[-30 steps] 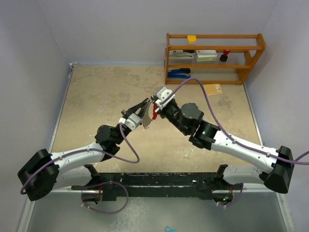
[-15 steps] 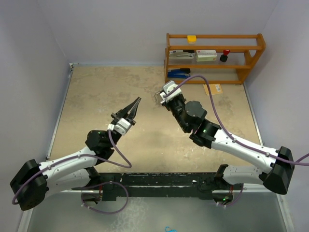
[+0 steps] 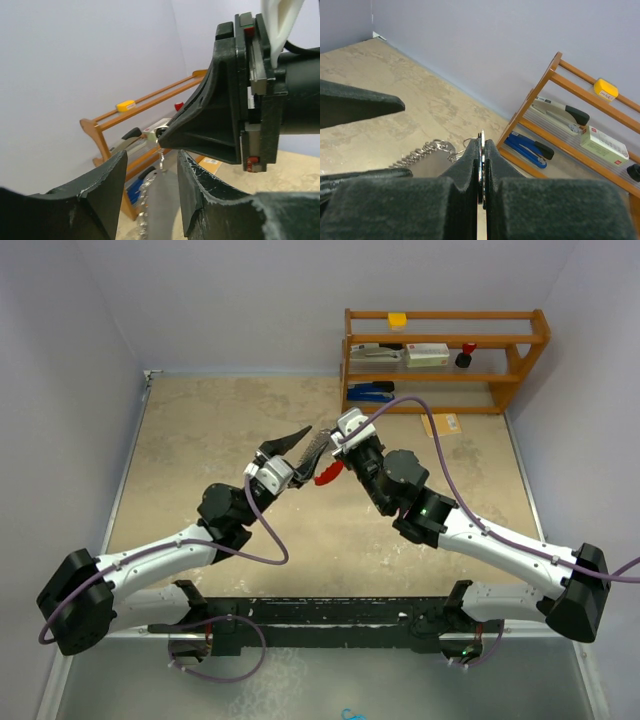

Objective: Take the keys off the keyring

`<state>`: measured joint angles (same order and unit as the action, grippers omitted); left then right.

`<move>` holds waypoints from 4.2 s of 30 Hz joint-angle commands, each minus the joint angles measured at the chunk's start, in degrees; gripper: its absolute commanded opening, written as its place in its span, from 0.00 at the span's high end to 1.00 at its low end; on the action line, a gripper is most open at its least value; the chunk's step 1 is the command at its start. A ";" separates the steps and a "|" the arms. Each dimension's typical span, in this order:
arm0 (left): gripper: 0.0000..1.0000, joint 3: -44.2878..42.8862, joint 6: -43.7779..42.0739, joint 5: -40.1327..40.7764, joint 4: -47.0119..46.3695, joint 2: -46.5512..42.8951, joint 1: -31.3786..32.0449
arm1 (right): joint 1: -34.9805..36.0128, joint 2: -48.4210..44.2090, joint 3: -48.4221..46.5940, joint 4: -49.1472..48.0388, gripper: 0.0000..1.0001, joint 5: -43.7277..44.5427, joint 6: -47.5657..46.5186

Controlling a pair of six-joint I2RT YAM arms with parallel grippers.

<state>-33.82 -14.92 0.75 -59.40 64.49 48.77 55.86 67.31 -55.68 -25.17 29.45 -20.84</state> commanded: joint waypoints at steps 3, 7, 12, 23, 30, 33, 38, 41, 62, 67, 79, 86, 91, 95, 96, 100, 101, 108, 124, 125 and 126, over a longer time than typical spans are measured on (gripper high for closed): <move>0.58 -0.49 5.30 -3.06 -3.97 0.15 0.00 | 0.13 -1.44 -0.95 -3.56 1.00 0.42 -0.02; 0.62 -0.55 5.35 -1.92 -4.59 1.09 0.00 | 0.13 -1.35 -1.10 -3.42 1.00 -0.09 0.41; 0.71 -1.19 6.12 -0.52 -6.52 3.98 0.00 | 0.13 -0.97 -1.18 -3.30 1.00 -0.10 0.55; 0.71 -2.04 10.23 -0.07 -9.74 8.25 0.01 | 0.20 -0.42 -1.54 -3.35 1.00 -0.77 0.79; 0.71 -2.13 11.44 -0.27 -11.90 9.91 0.01 | 0.20 -0.51 -1.19 -3.32 1.00 -0.87 1.09; 0.74 -2.05 12.58 -1.54 -12.42 10.06 0.07 | 0.18 -0.45 -1.18 -3.47 1.00 -0.89 1.00; 0.75 -1.68 14.46 -3.91 -14.27 10.54 0.07 | 0.20 -0.51 -1.10 -3.47 1.00 -1.06 1.18; 0.75 -1.96 14.99 -4.61 -14.87 11.35 0.09 | 0.22 -0.51 -1.10 -3.31 1.00 -1.10 1.21; 0.75 -2.65 10.02 -0.61 -15.08 14.48 0.71 | 0.22 -1.39 -0.39 -2.78 1.00 -2.46 2.62; 0.76 -2.21 7.96 1.15 -15.18 14.21 0.71 | 0.24 -1.65 -0.23 -2.67 1.00 -2.62 2.82; 0.76 1.82 6.96 3.24 -17.38 9.87 0.97 | 0.30 -1.39 -0.13 -2.81 1.00 -2.69 2.77; 0.76 0.76 7.36 3.80 -19.30 12.44 0.97 | 0.31 -1.61 -0.26 -2.60 1.00 -2.92 3.08; 0.75 0.17 7.89 3.20 -19.45 13.36 1.06 | 0.31 -1.67 -0.31 -2.45 1.00 -2.98 3.02; 0.75 -0.13 7.33 3.74 -19.57 14.02 1.06 | 0.31 -1.58 -0.31 -2.51 1.00 -3.32 3.07; 0.74 -0.18 7.28 4.04 -19.78 14.22 1.06 | 0.31 -1.57 -0.31 -2.47 1.00 -3.39 3.05; 0.73 -0.51 7.09 4.02 -20.72 14.75 1.06 | 0.31 -1.65 -0.25 -2.35 1.00 -3.49 3.03; 0.73 -0.60 7.09 4.06 -20.80 14.92 1.06 | 0.33 -1.73 -0.23 -2.30 1.00 -3.52 3.03; 0.73 -1.66 7.87 3.45 -22.71 16.65 1.13 | 0.39 -1.74 -0.21 -2.38 1.00 -3.73 3.17; 0.72 -3.13 9.04 3.11 -24.20 19.65 1.15 | 0.57 -1.82 -0.22 -2.45 1.00 -4.39 3.45; 0.72 -3.10 9.22 3.19 -24.33 19.81 1.13 | 0.57 -1.83 -0.22 -2.46 1.00 -4.45 3.56; 0.72 -3.09 9.43 3.20 -24.59 19.94 1.15 | 0.65 -1.90 -0.15 -2.49 1.00 -4.49 3.53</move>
<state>-34.68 -6.92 4.49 -80.01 83.83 49.60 56.12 67.42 -55.24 -24.23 25.89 -18.17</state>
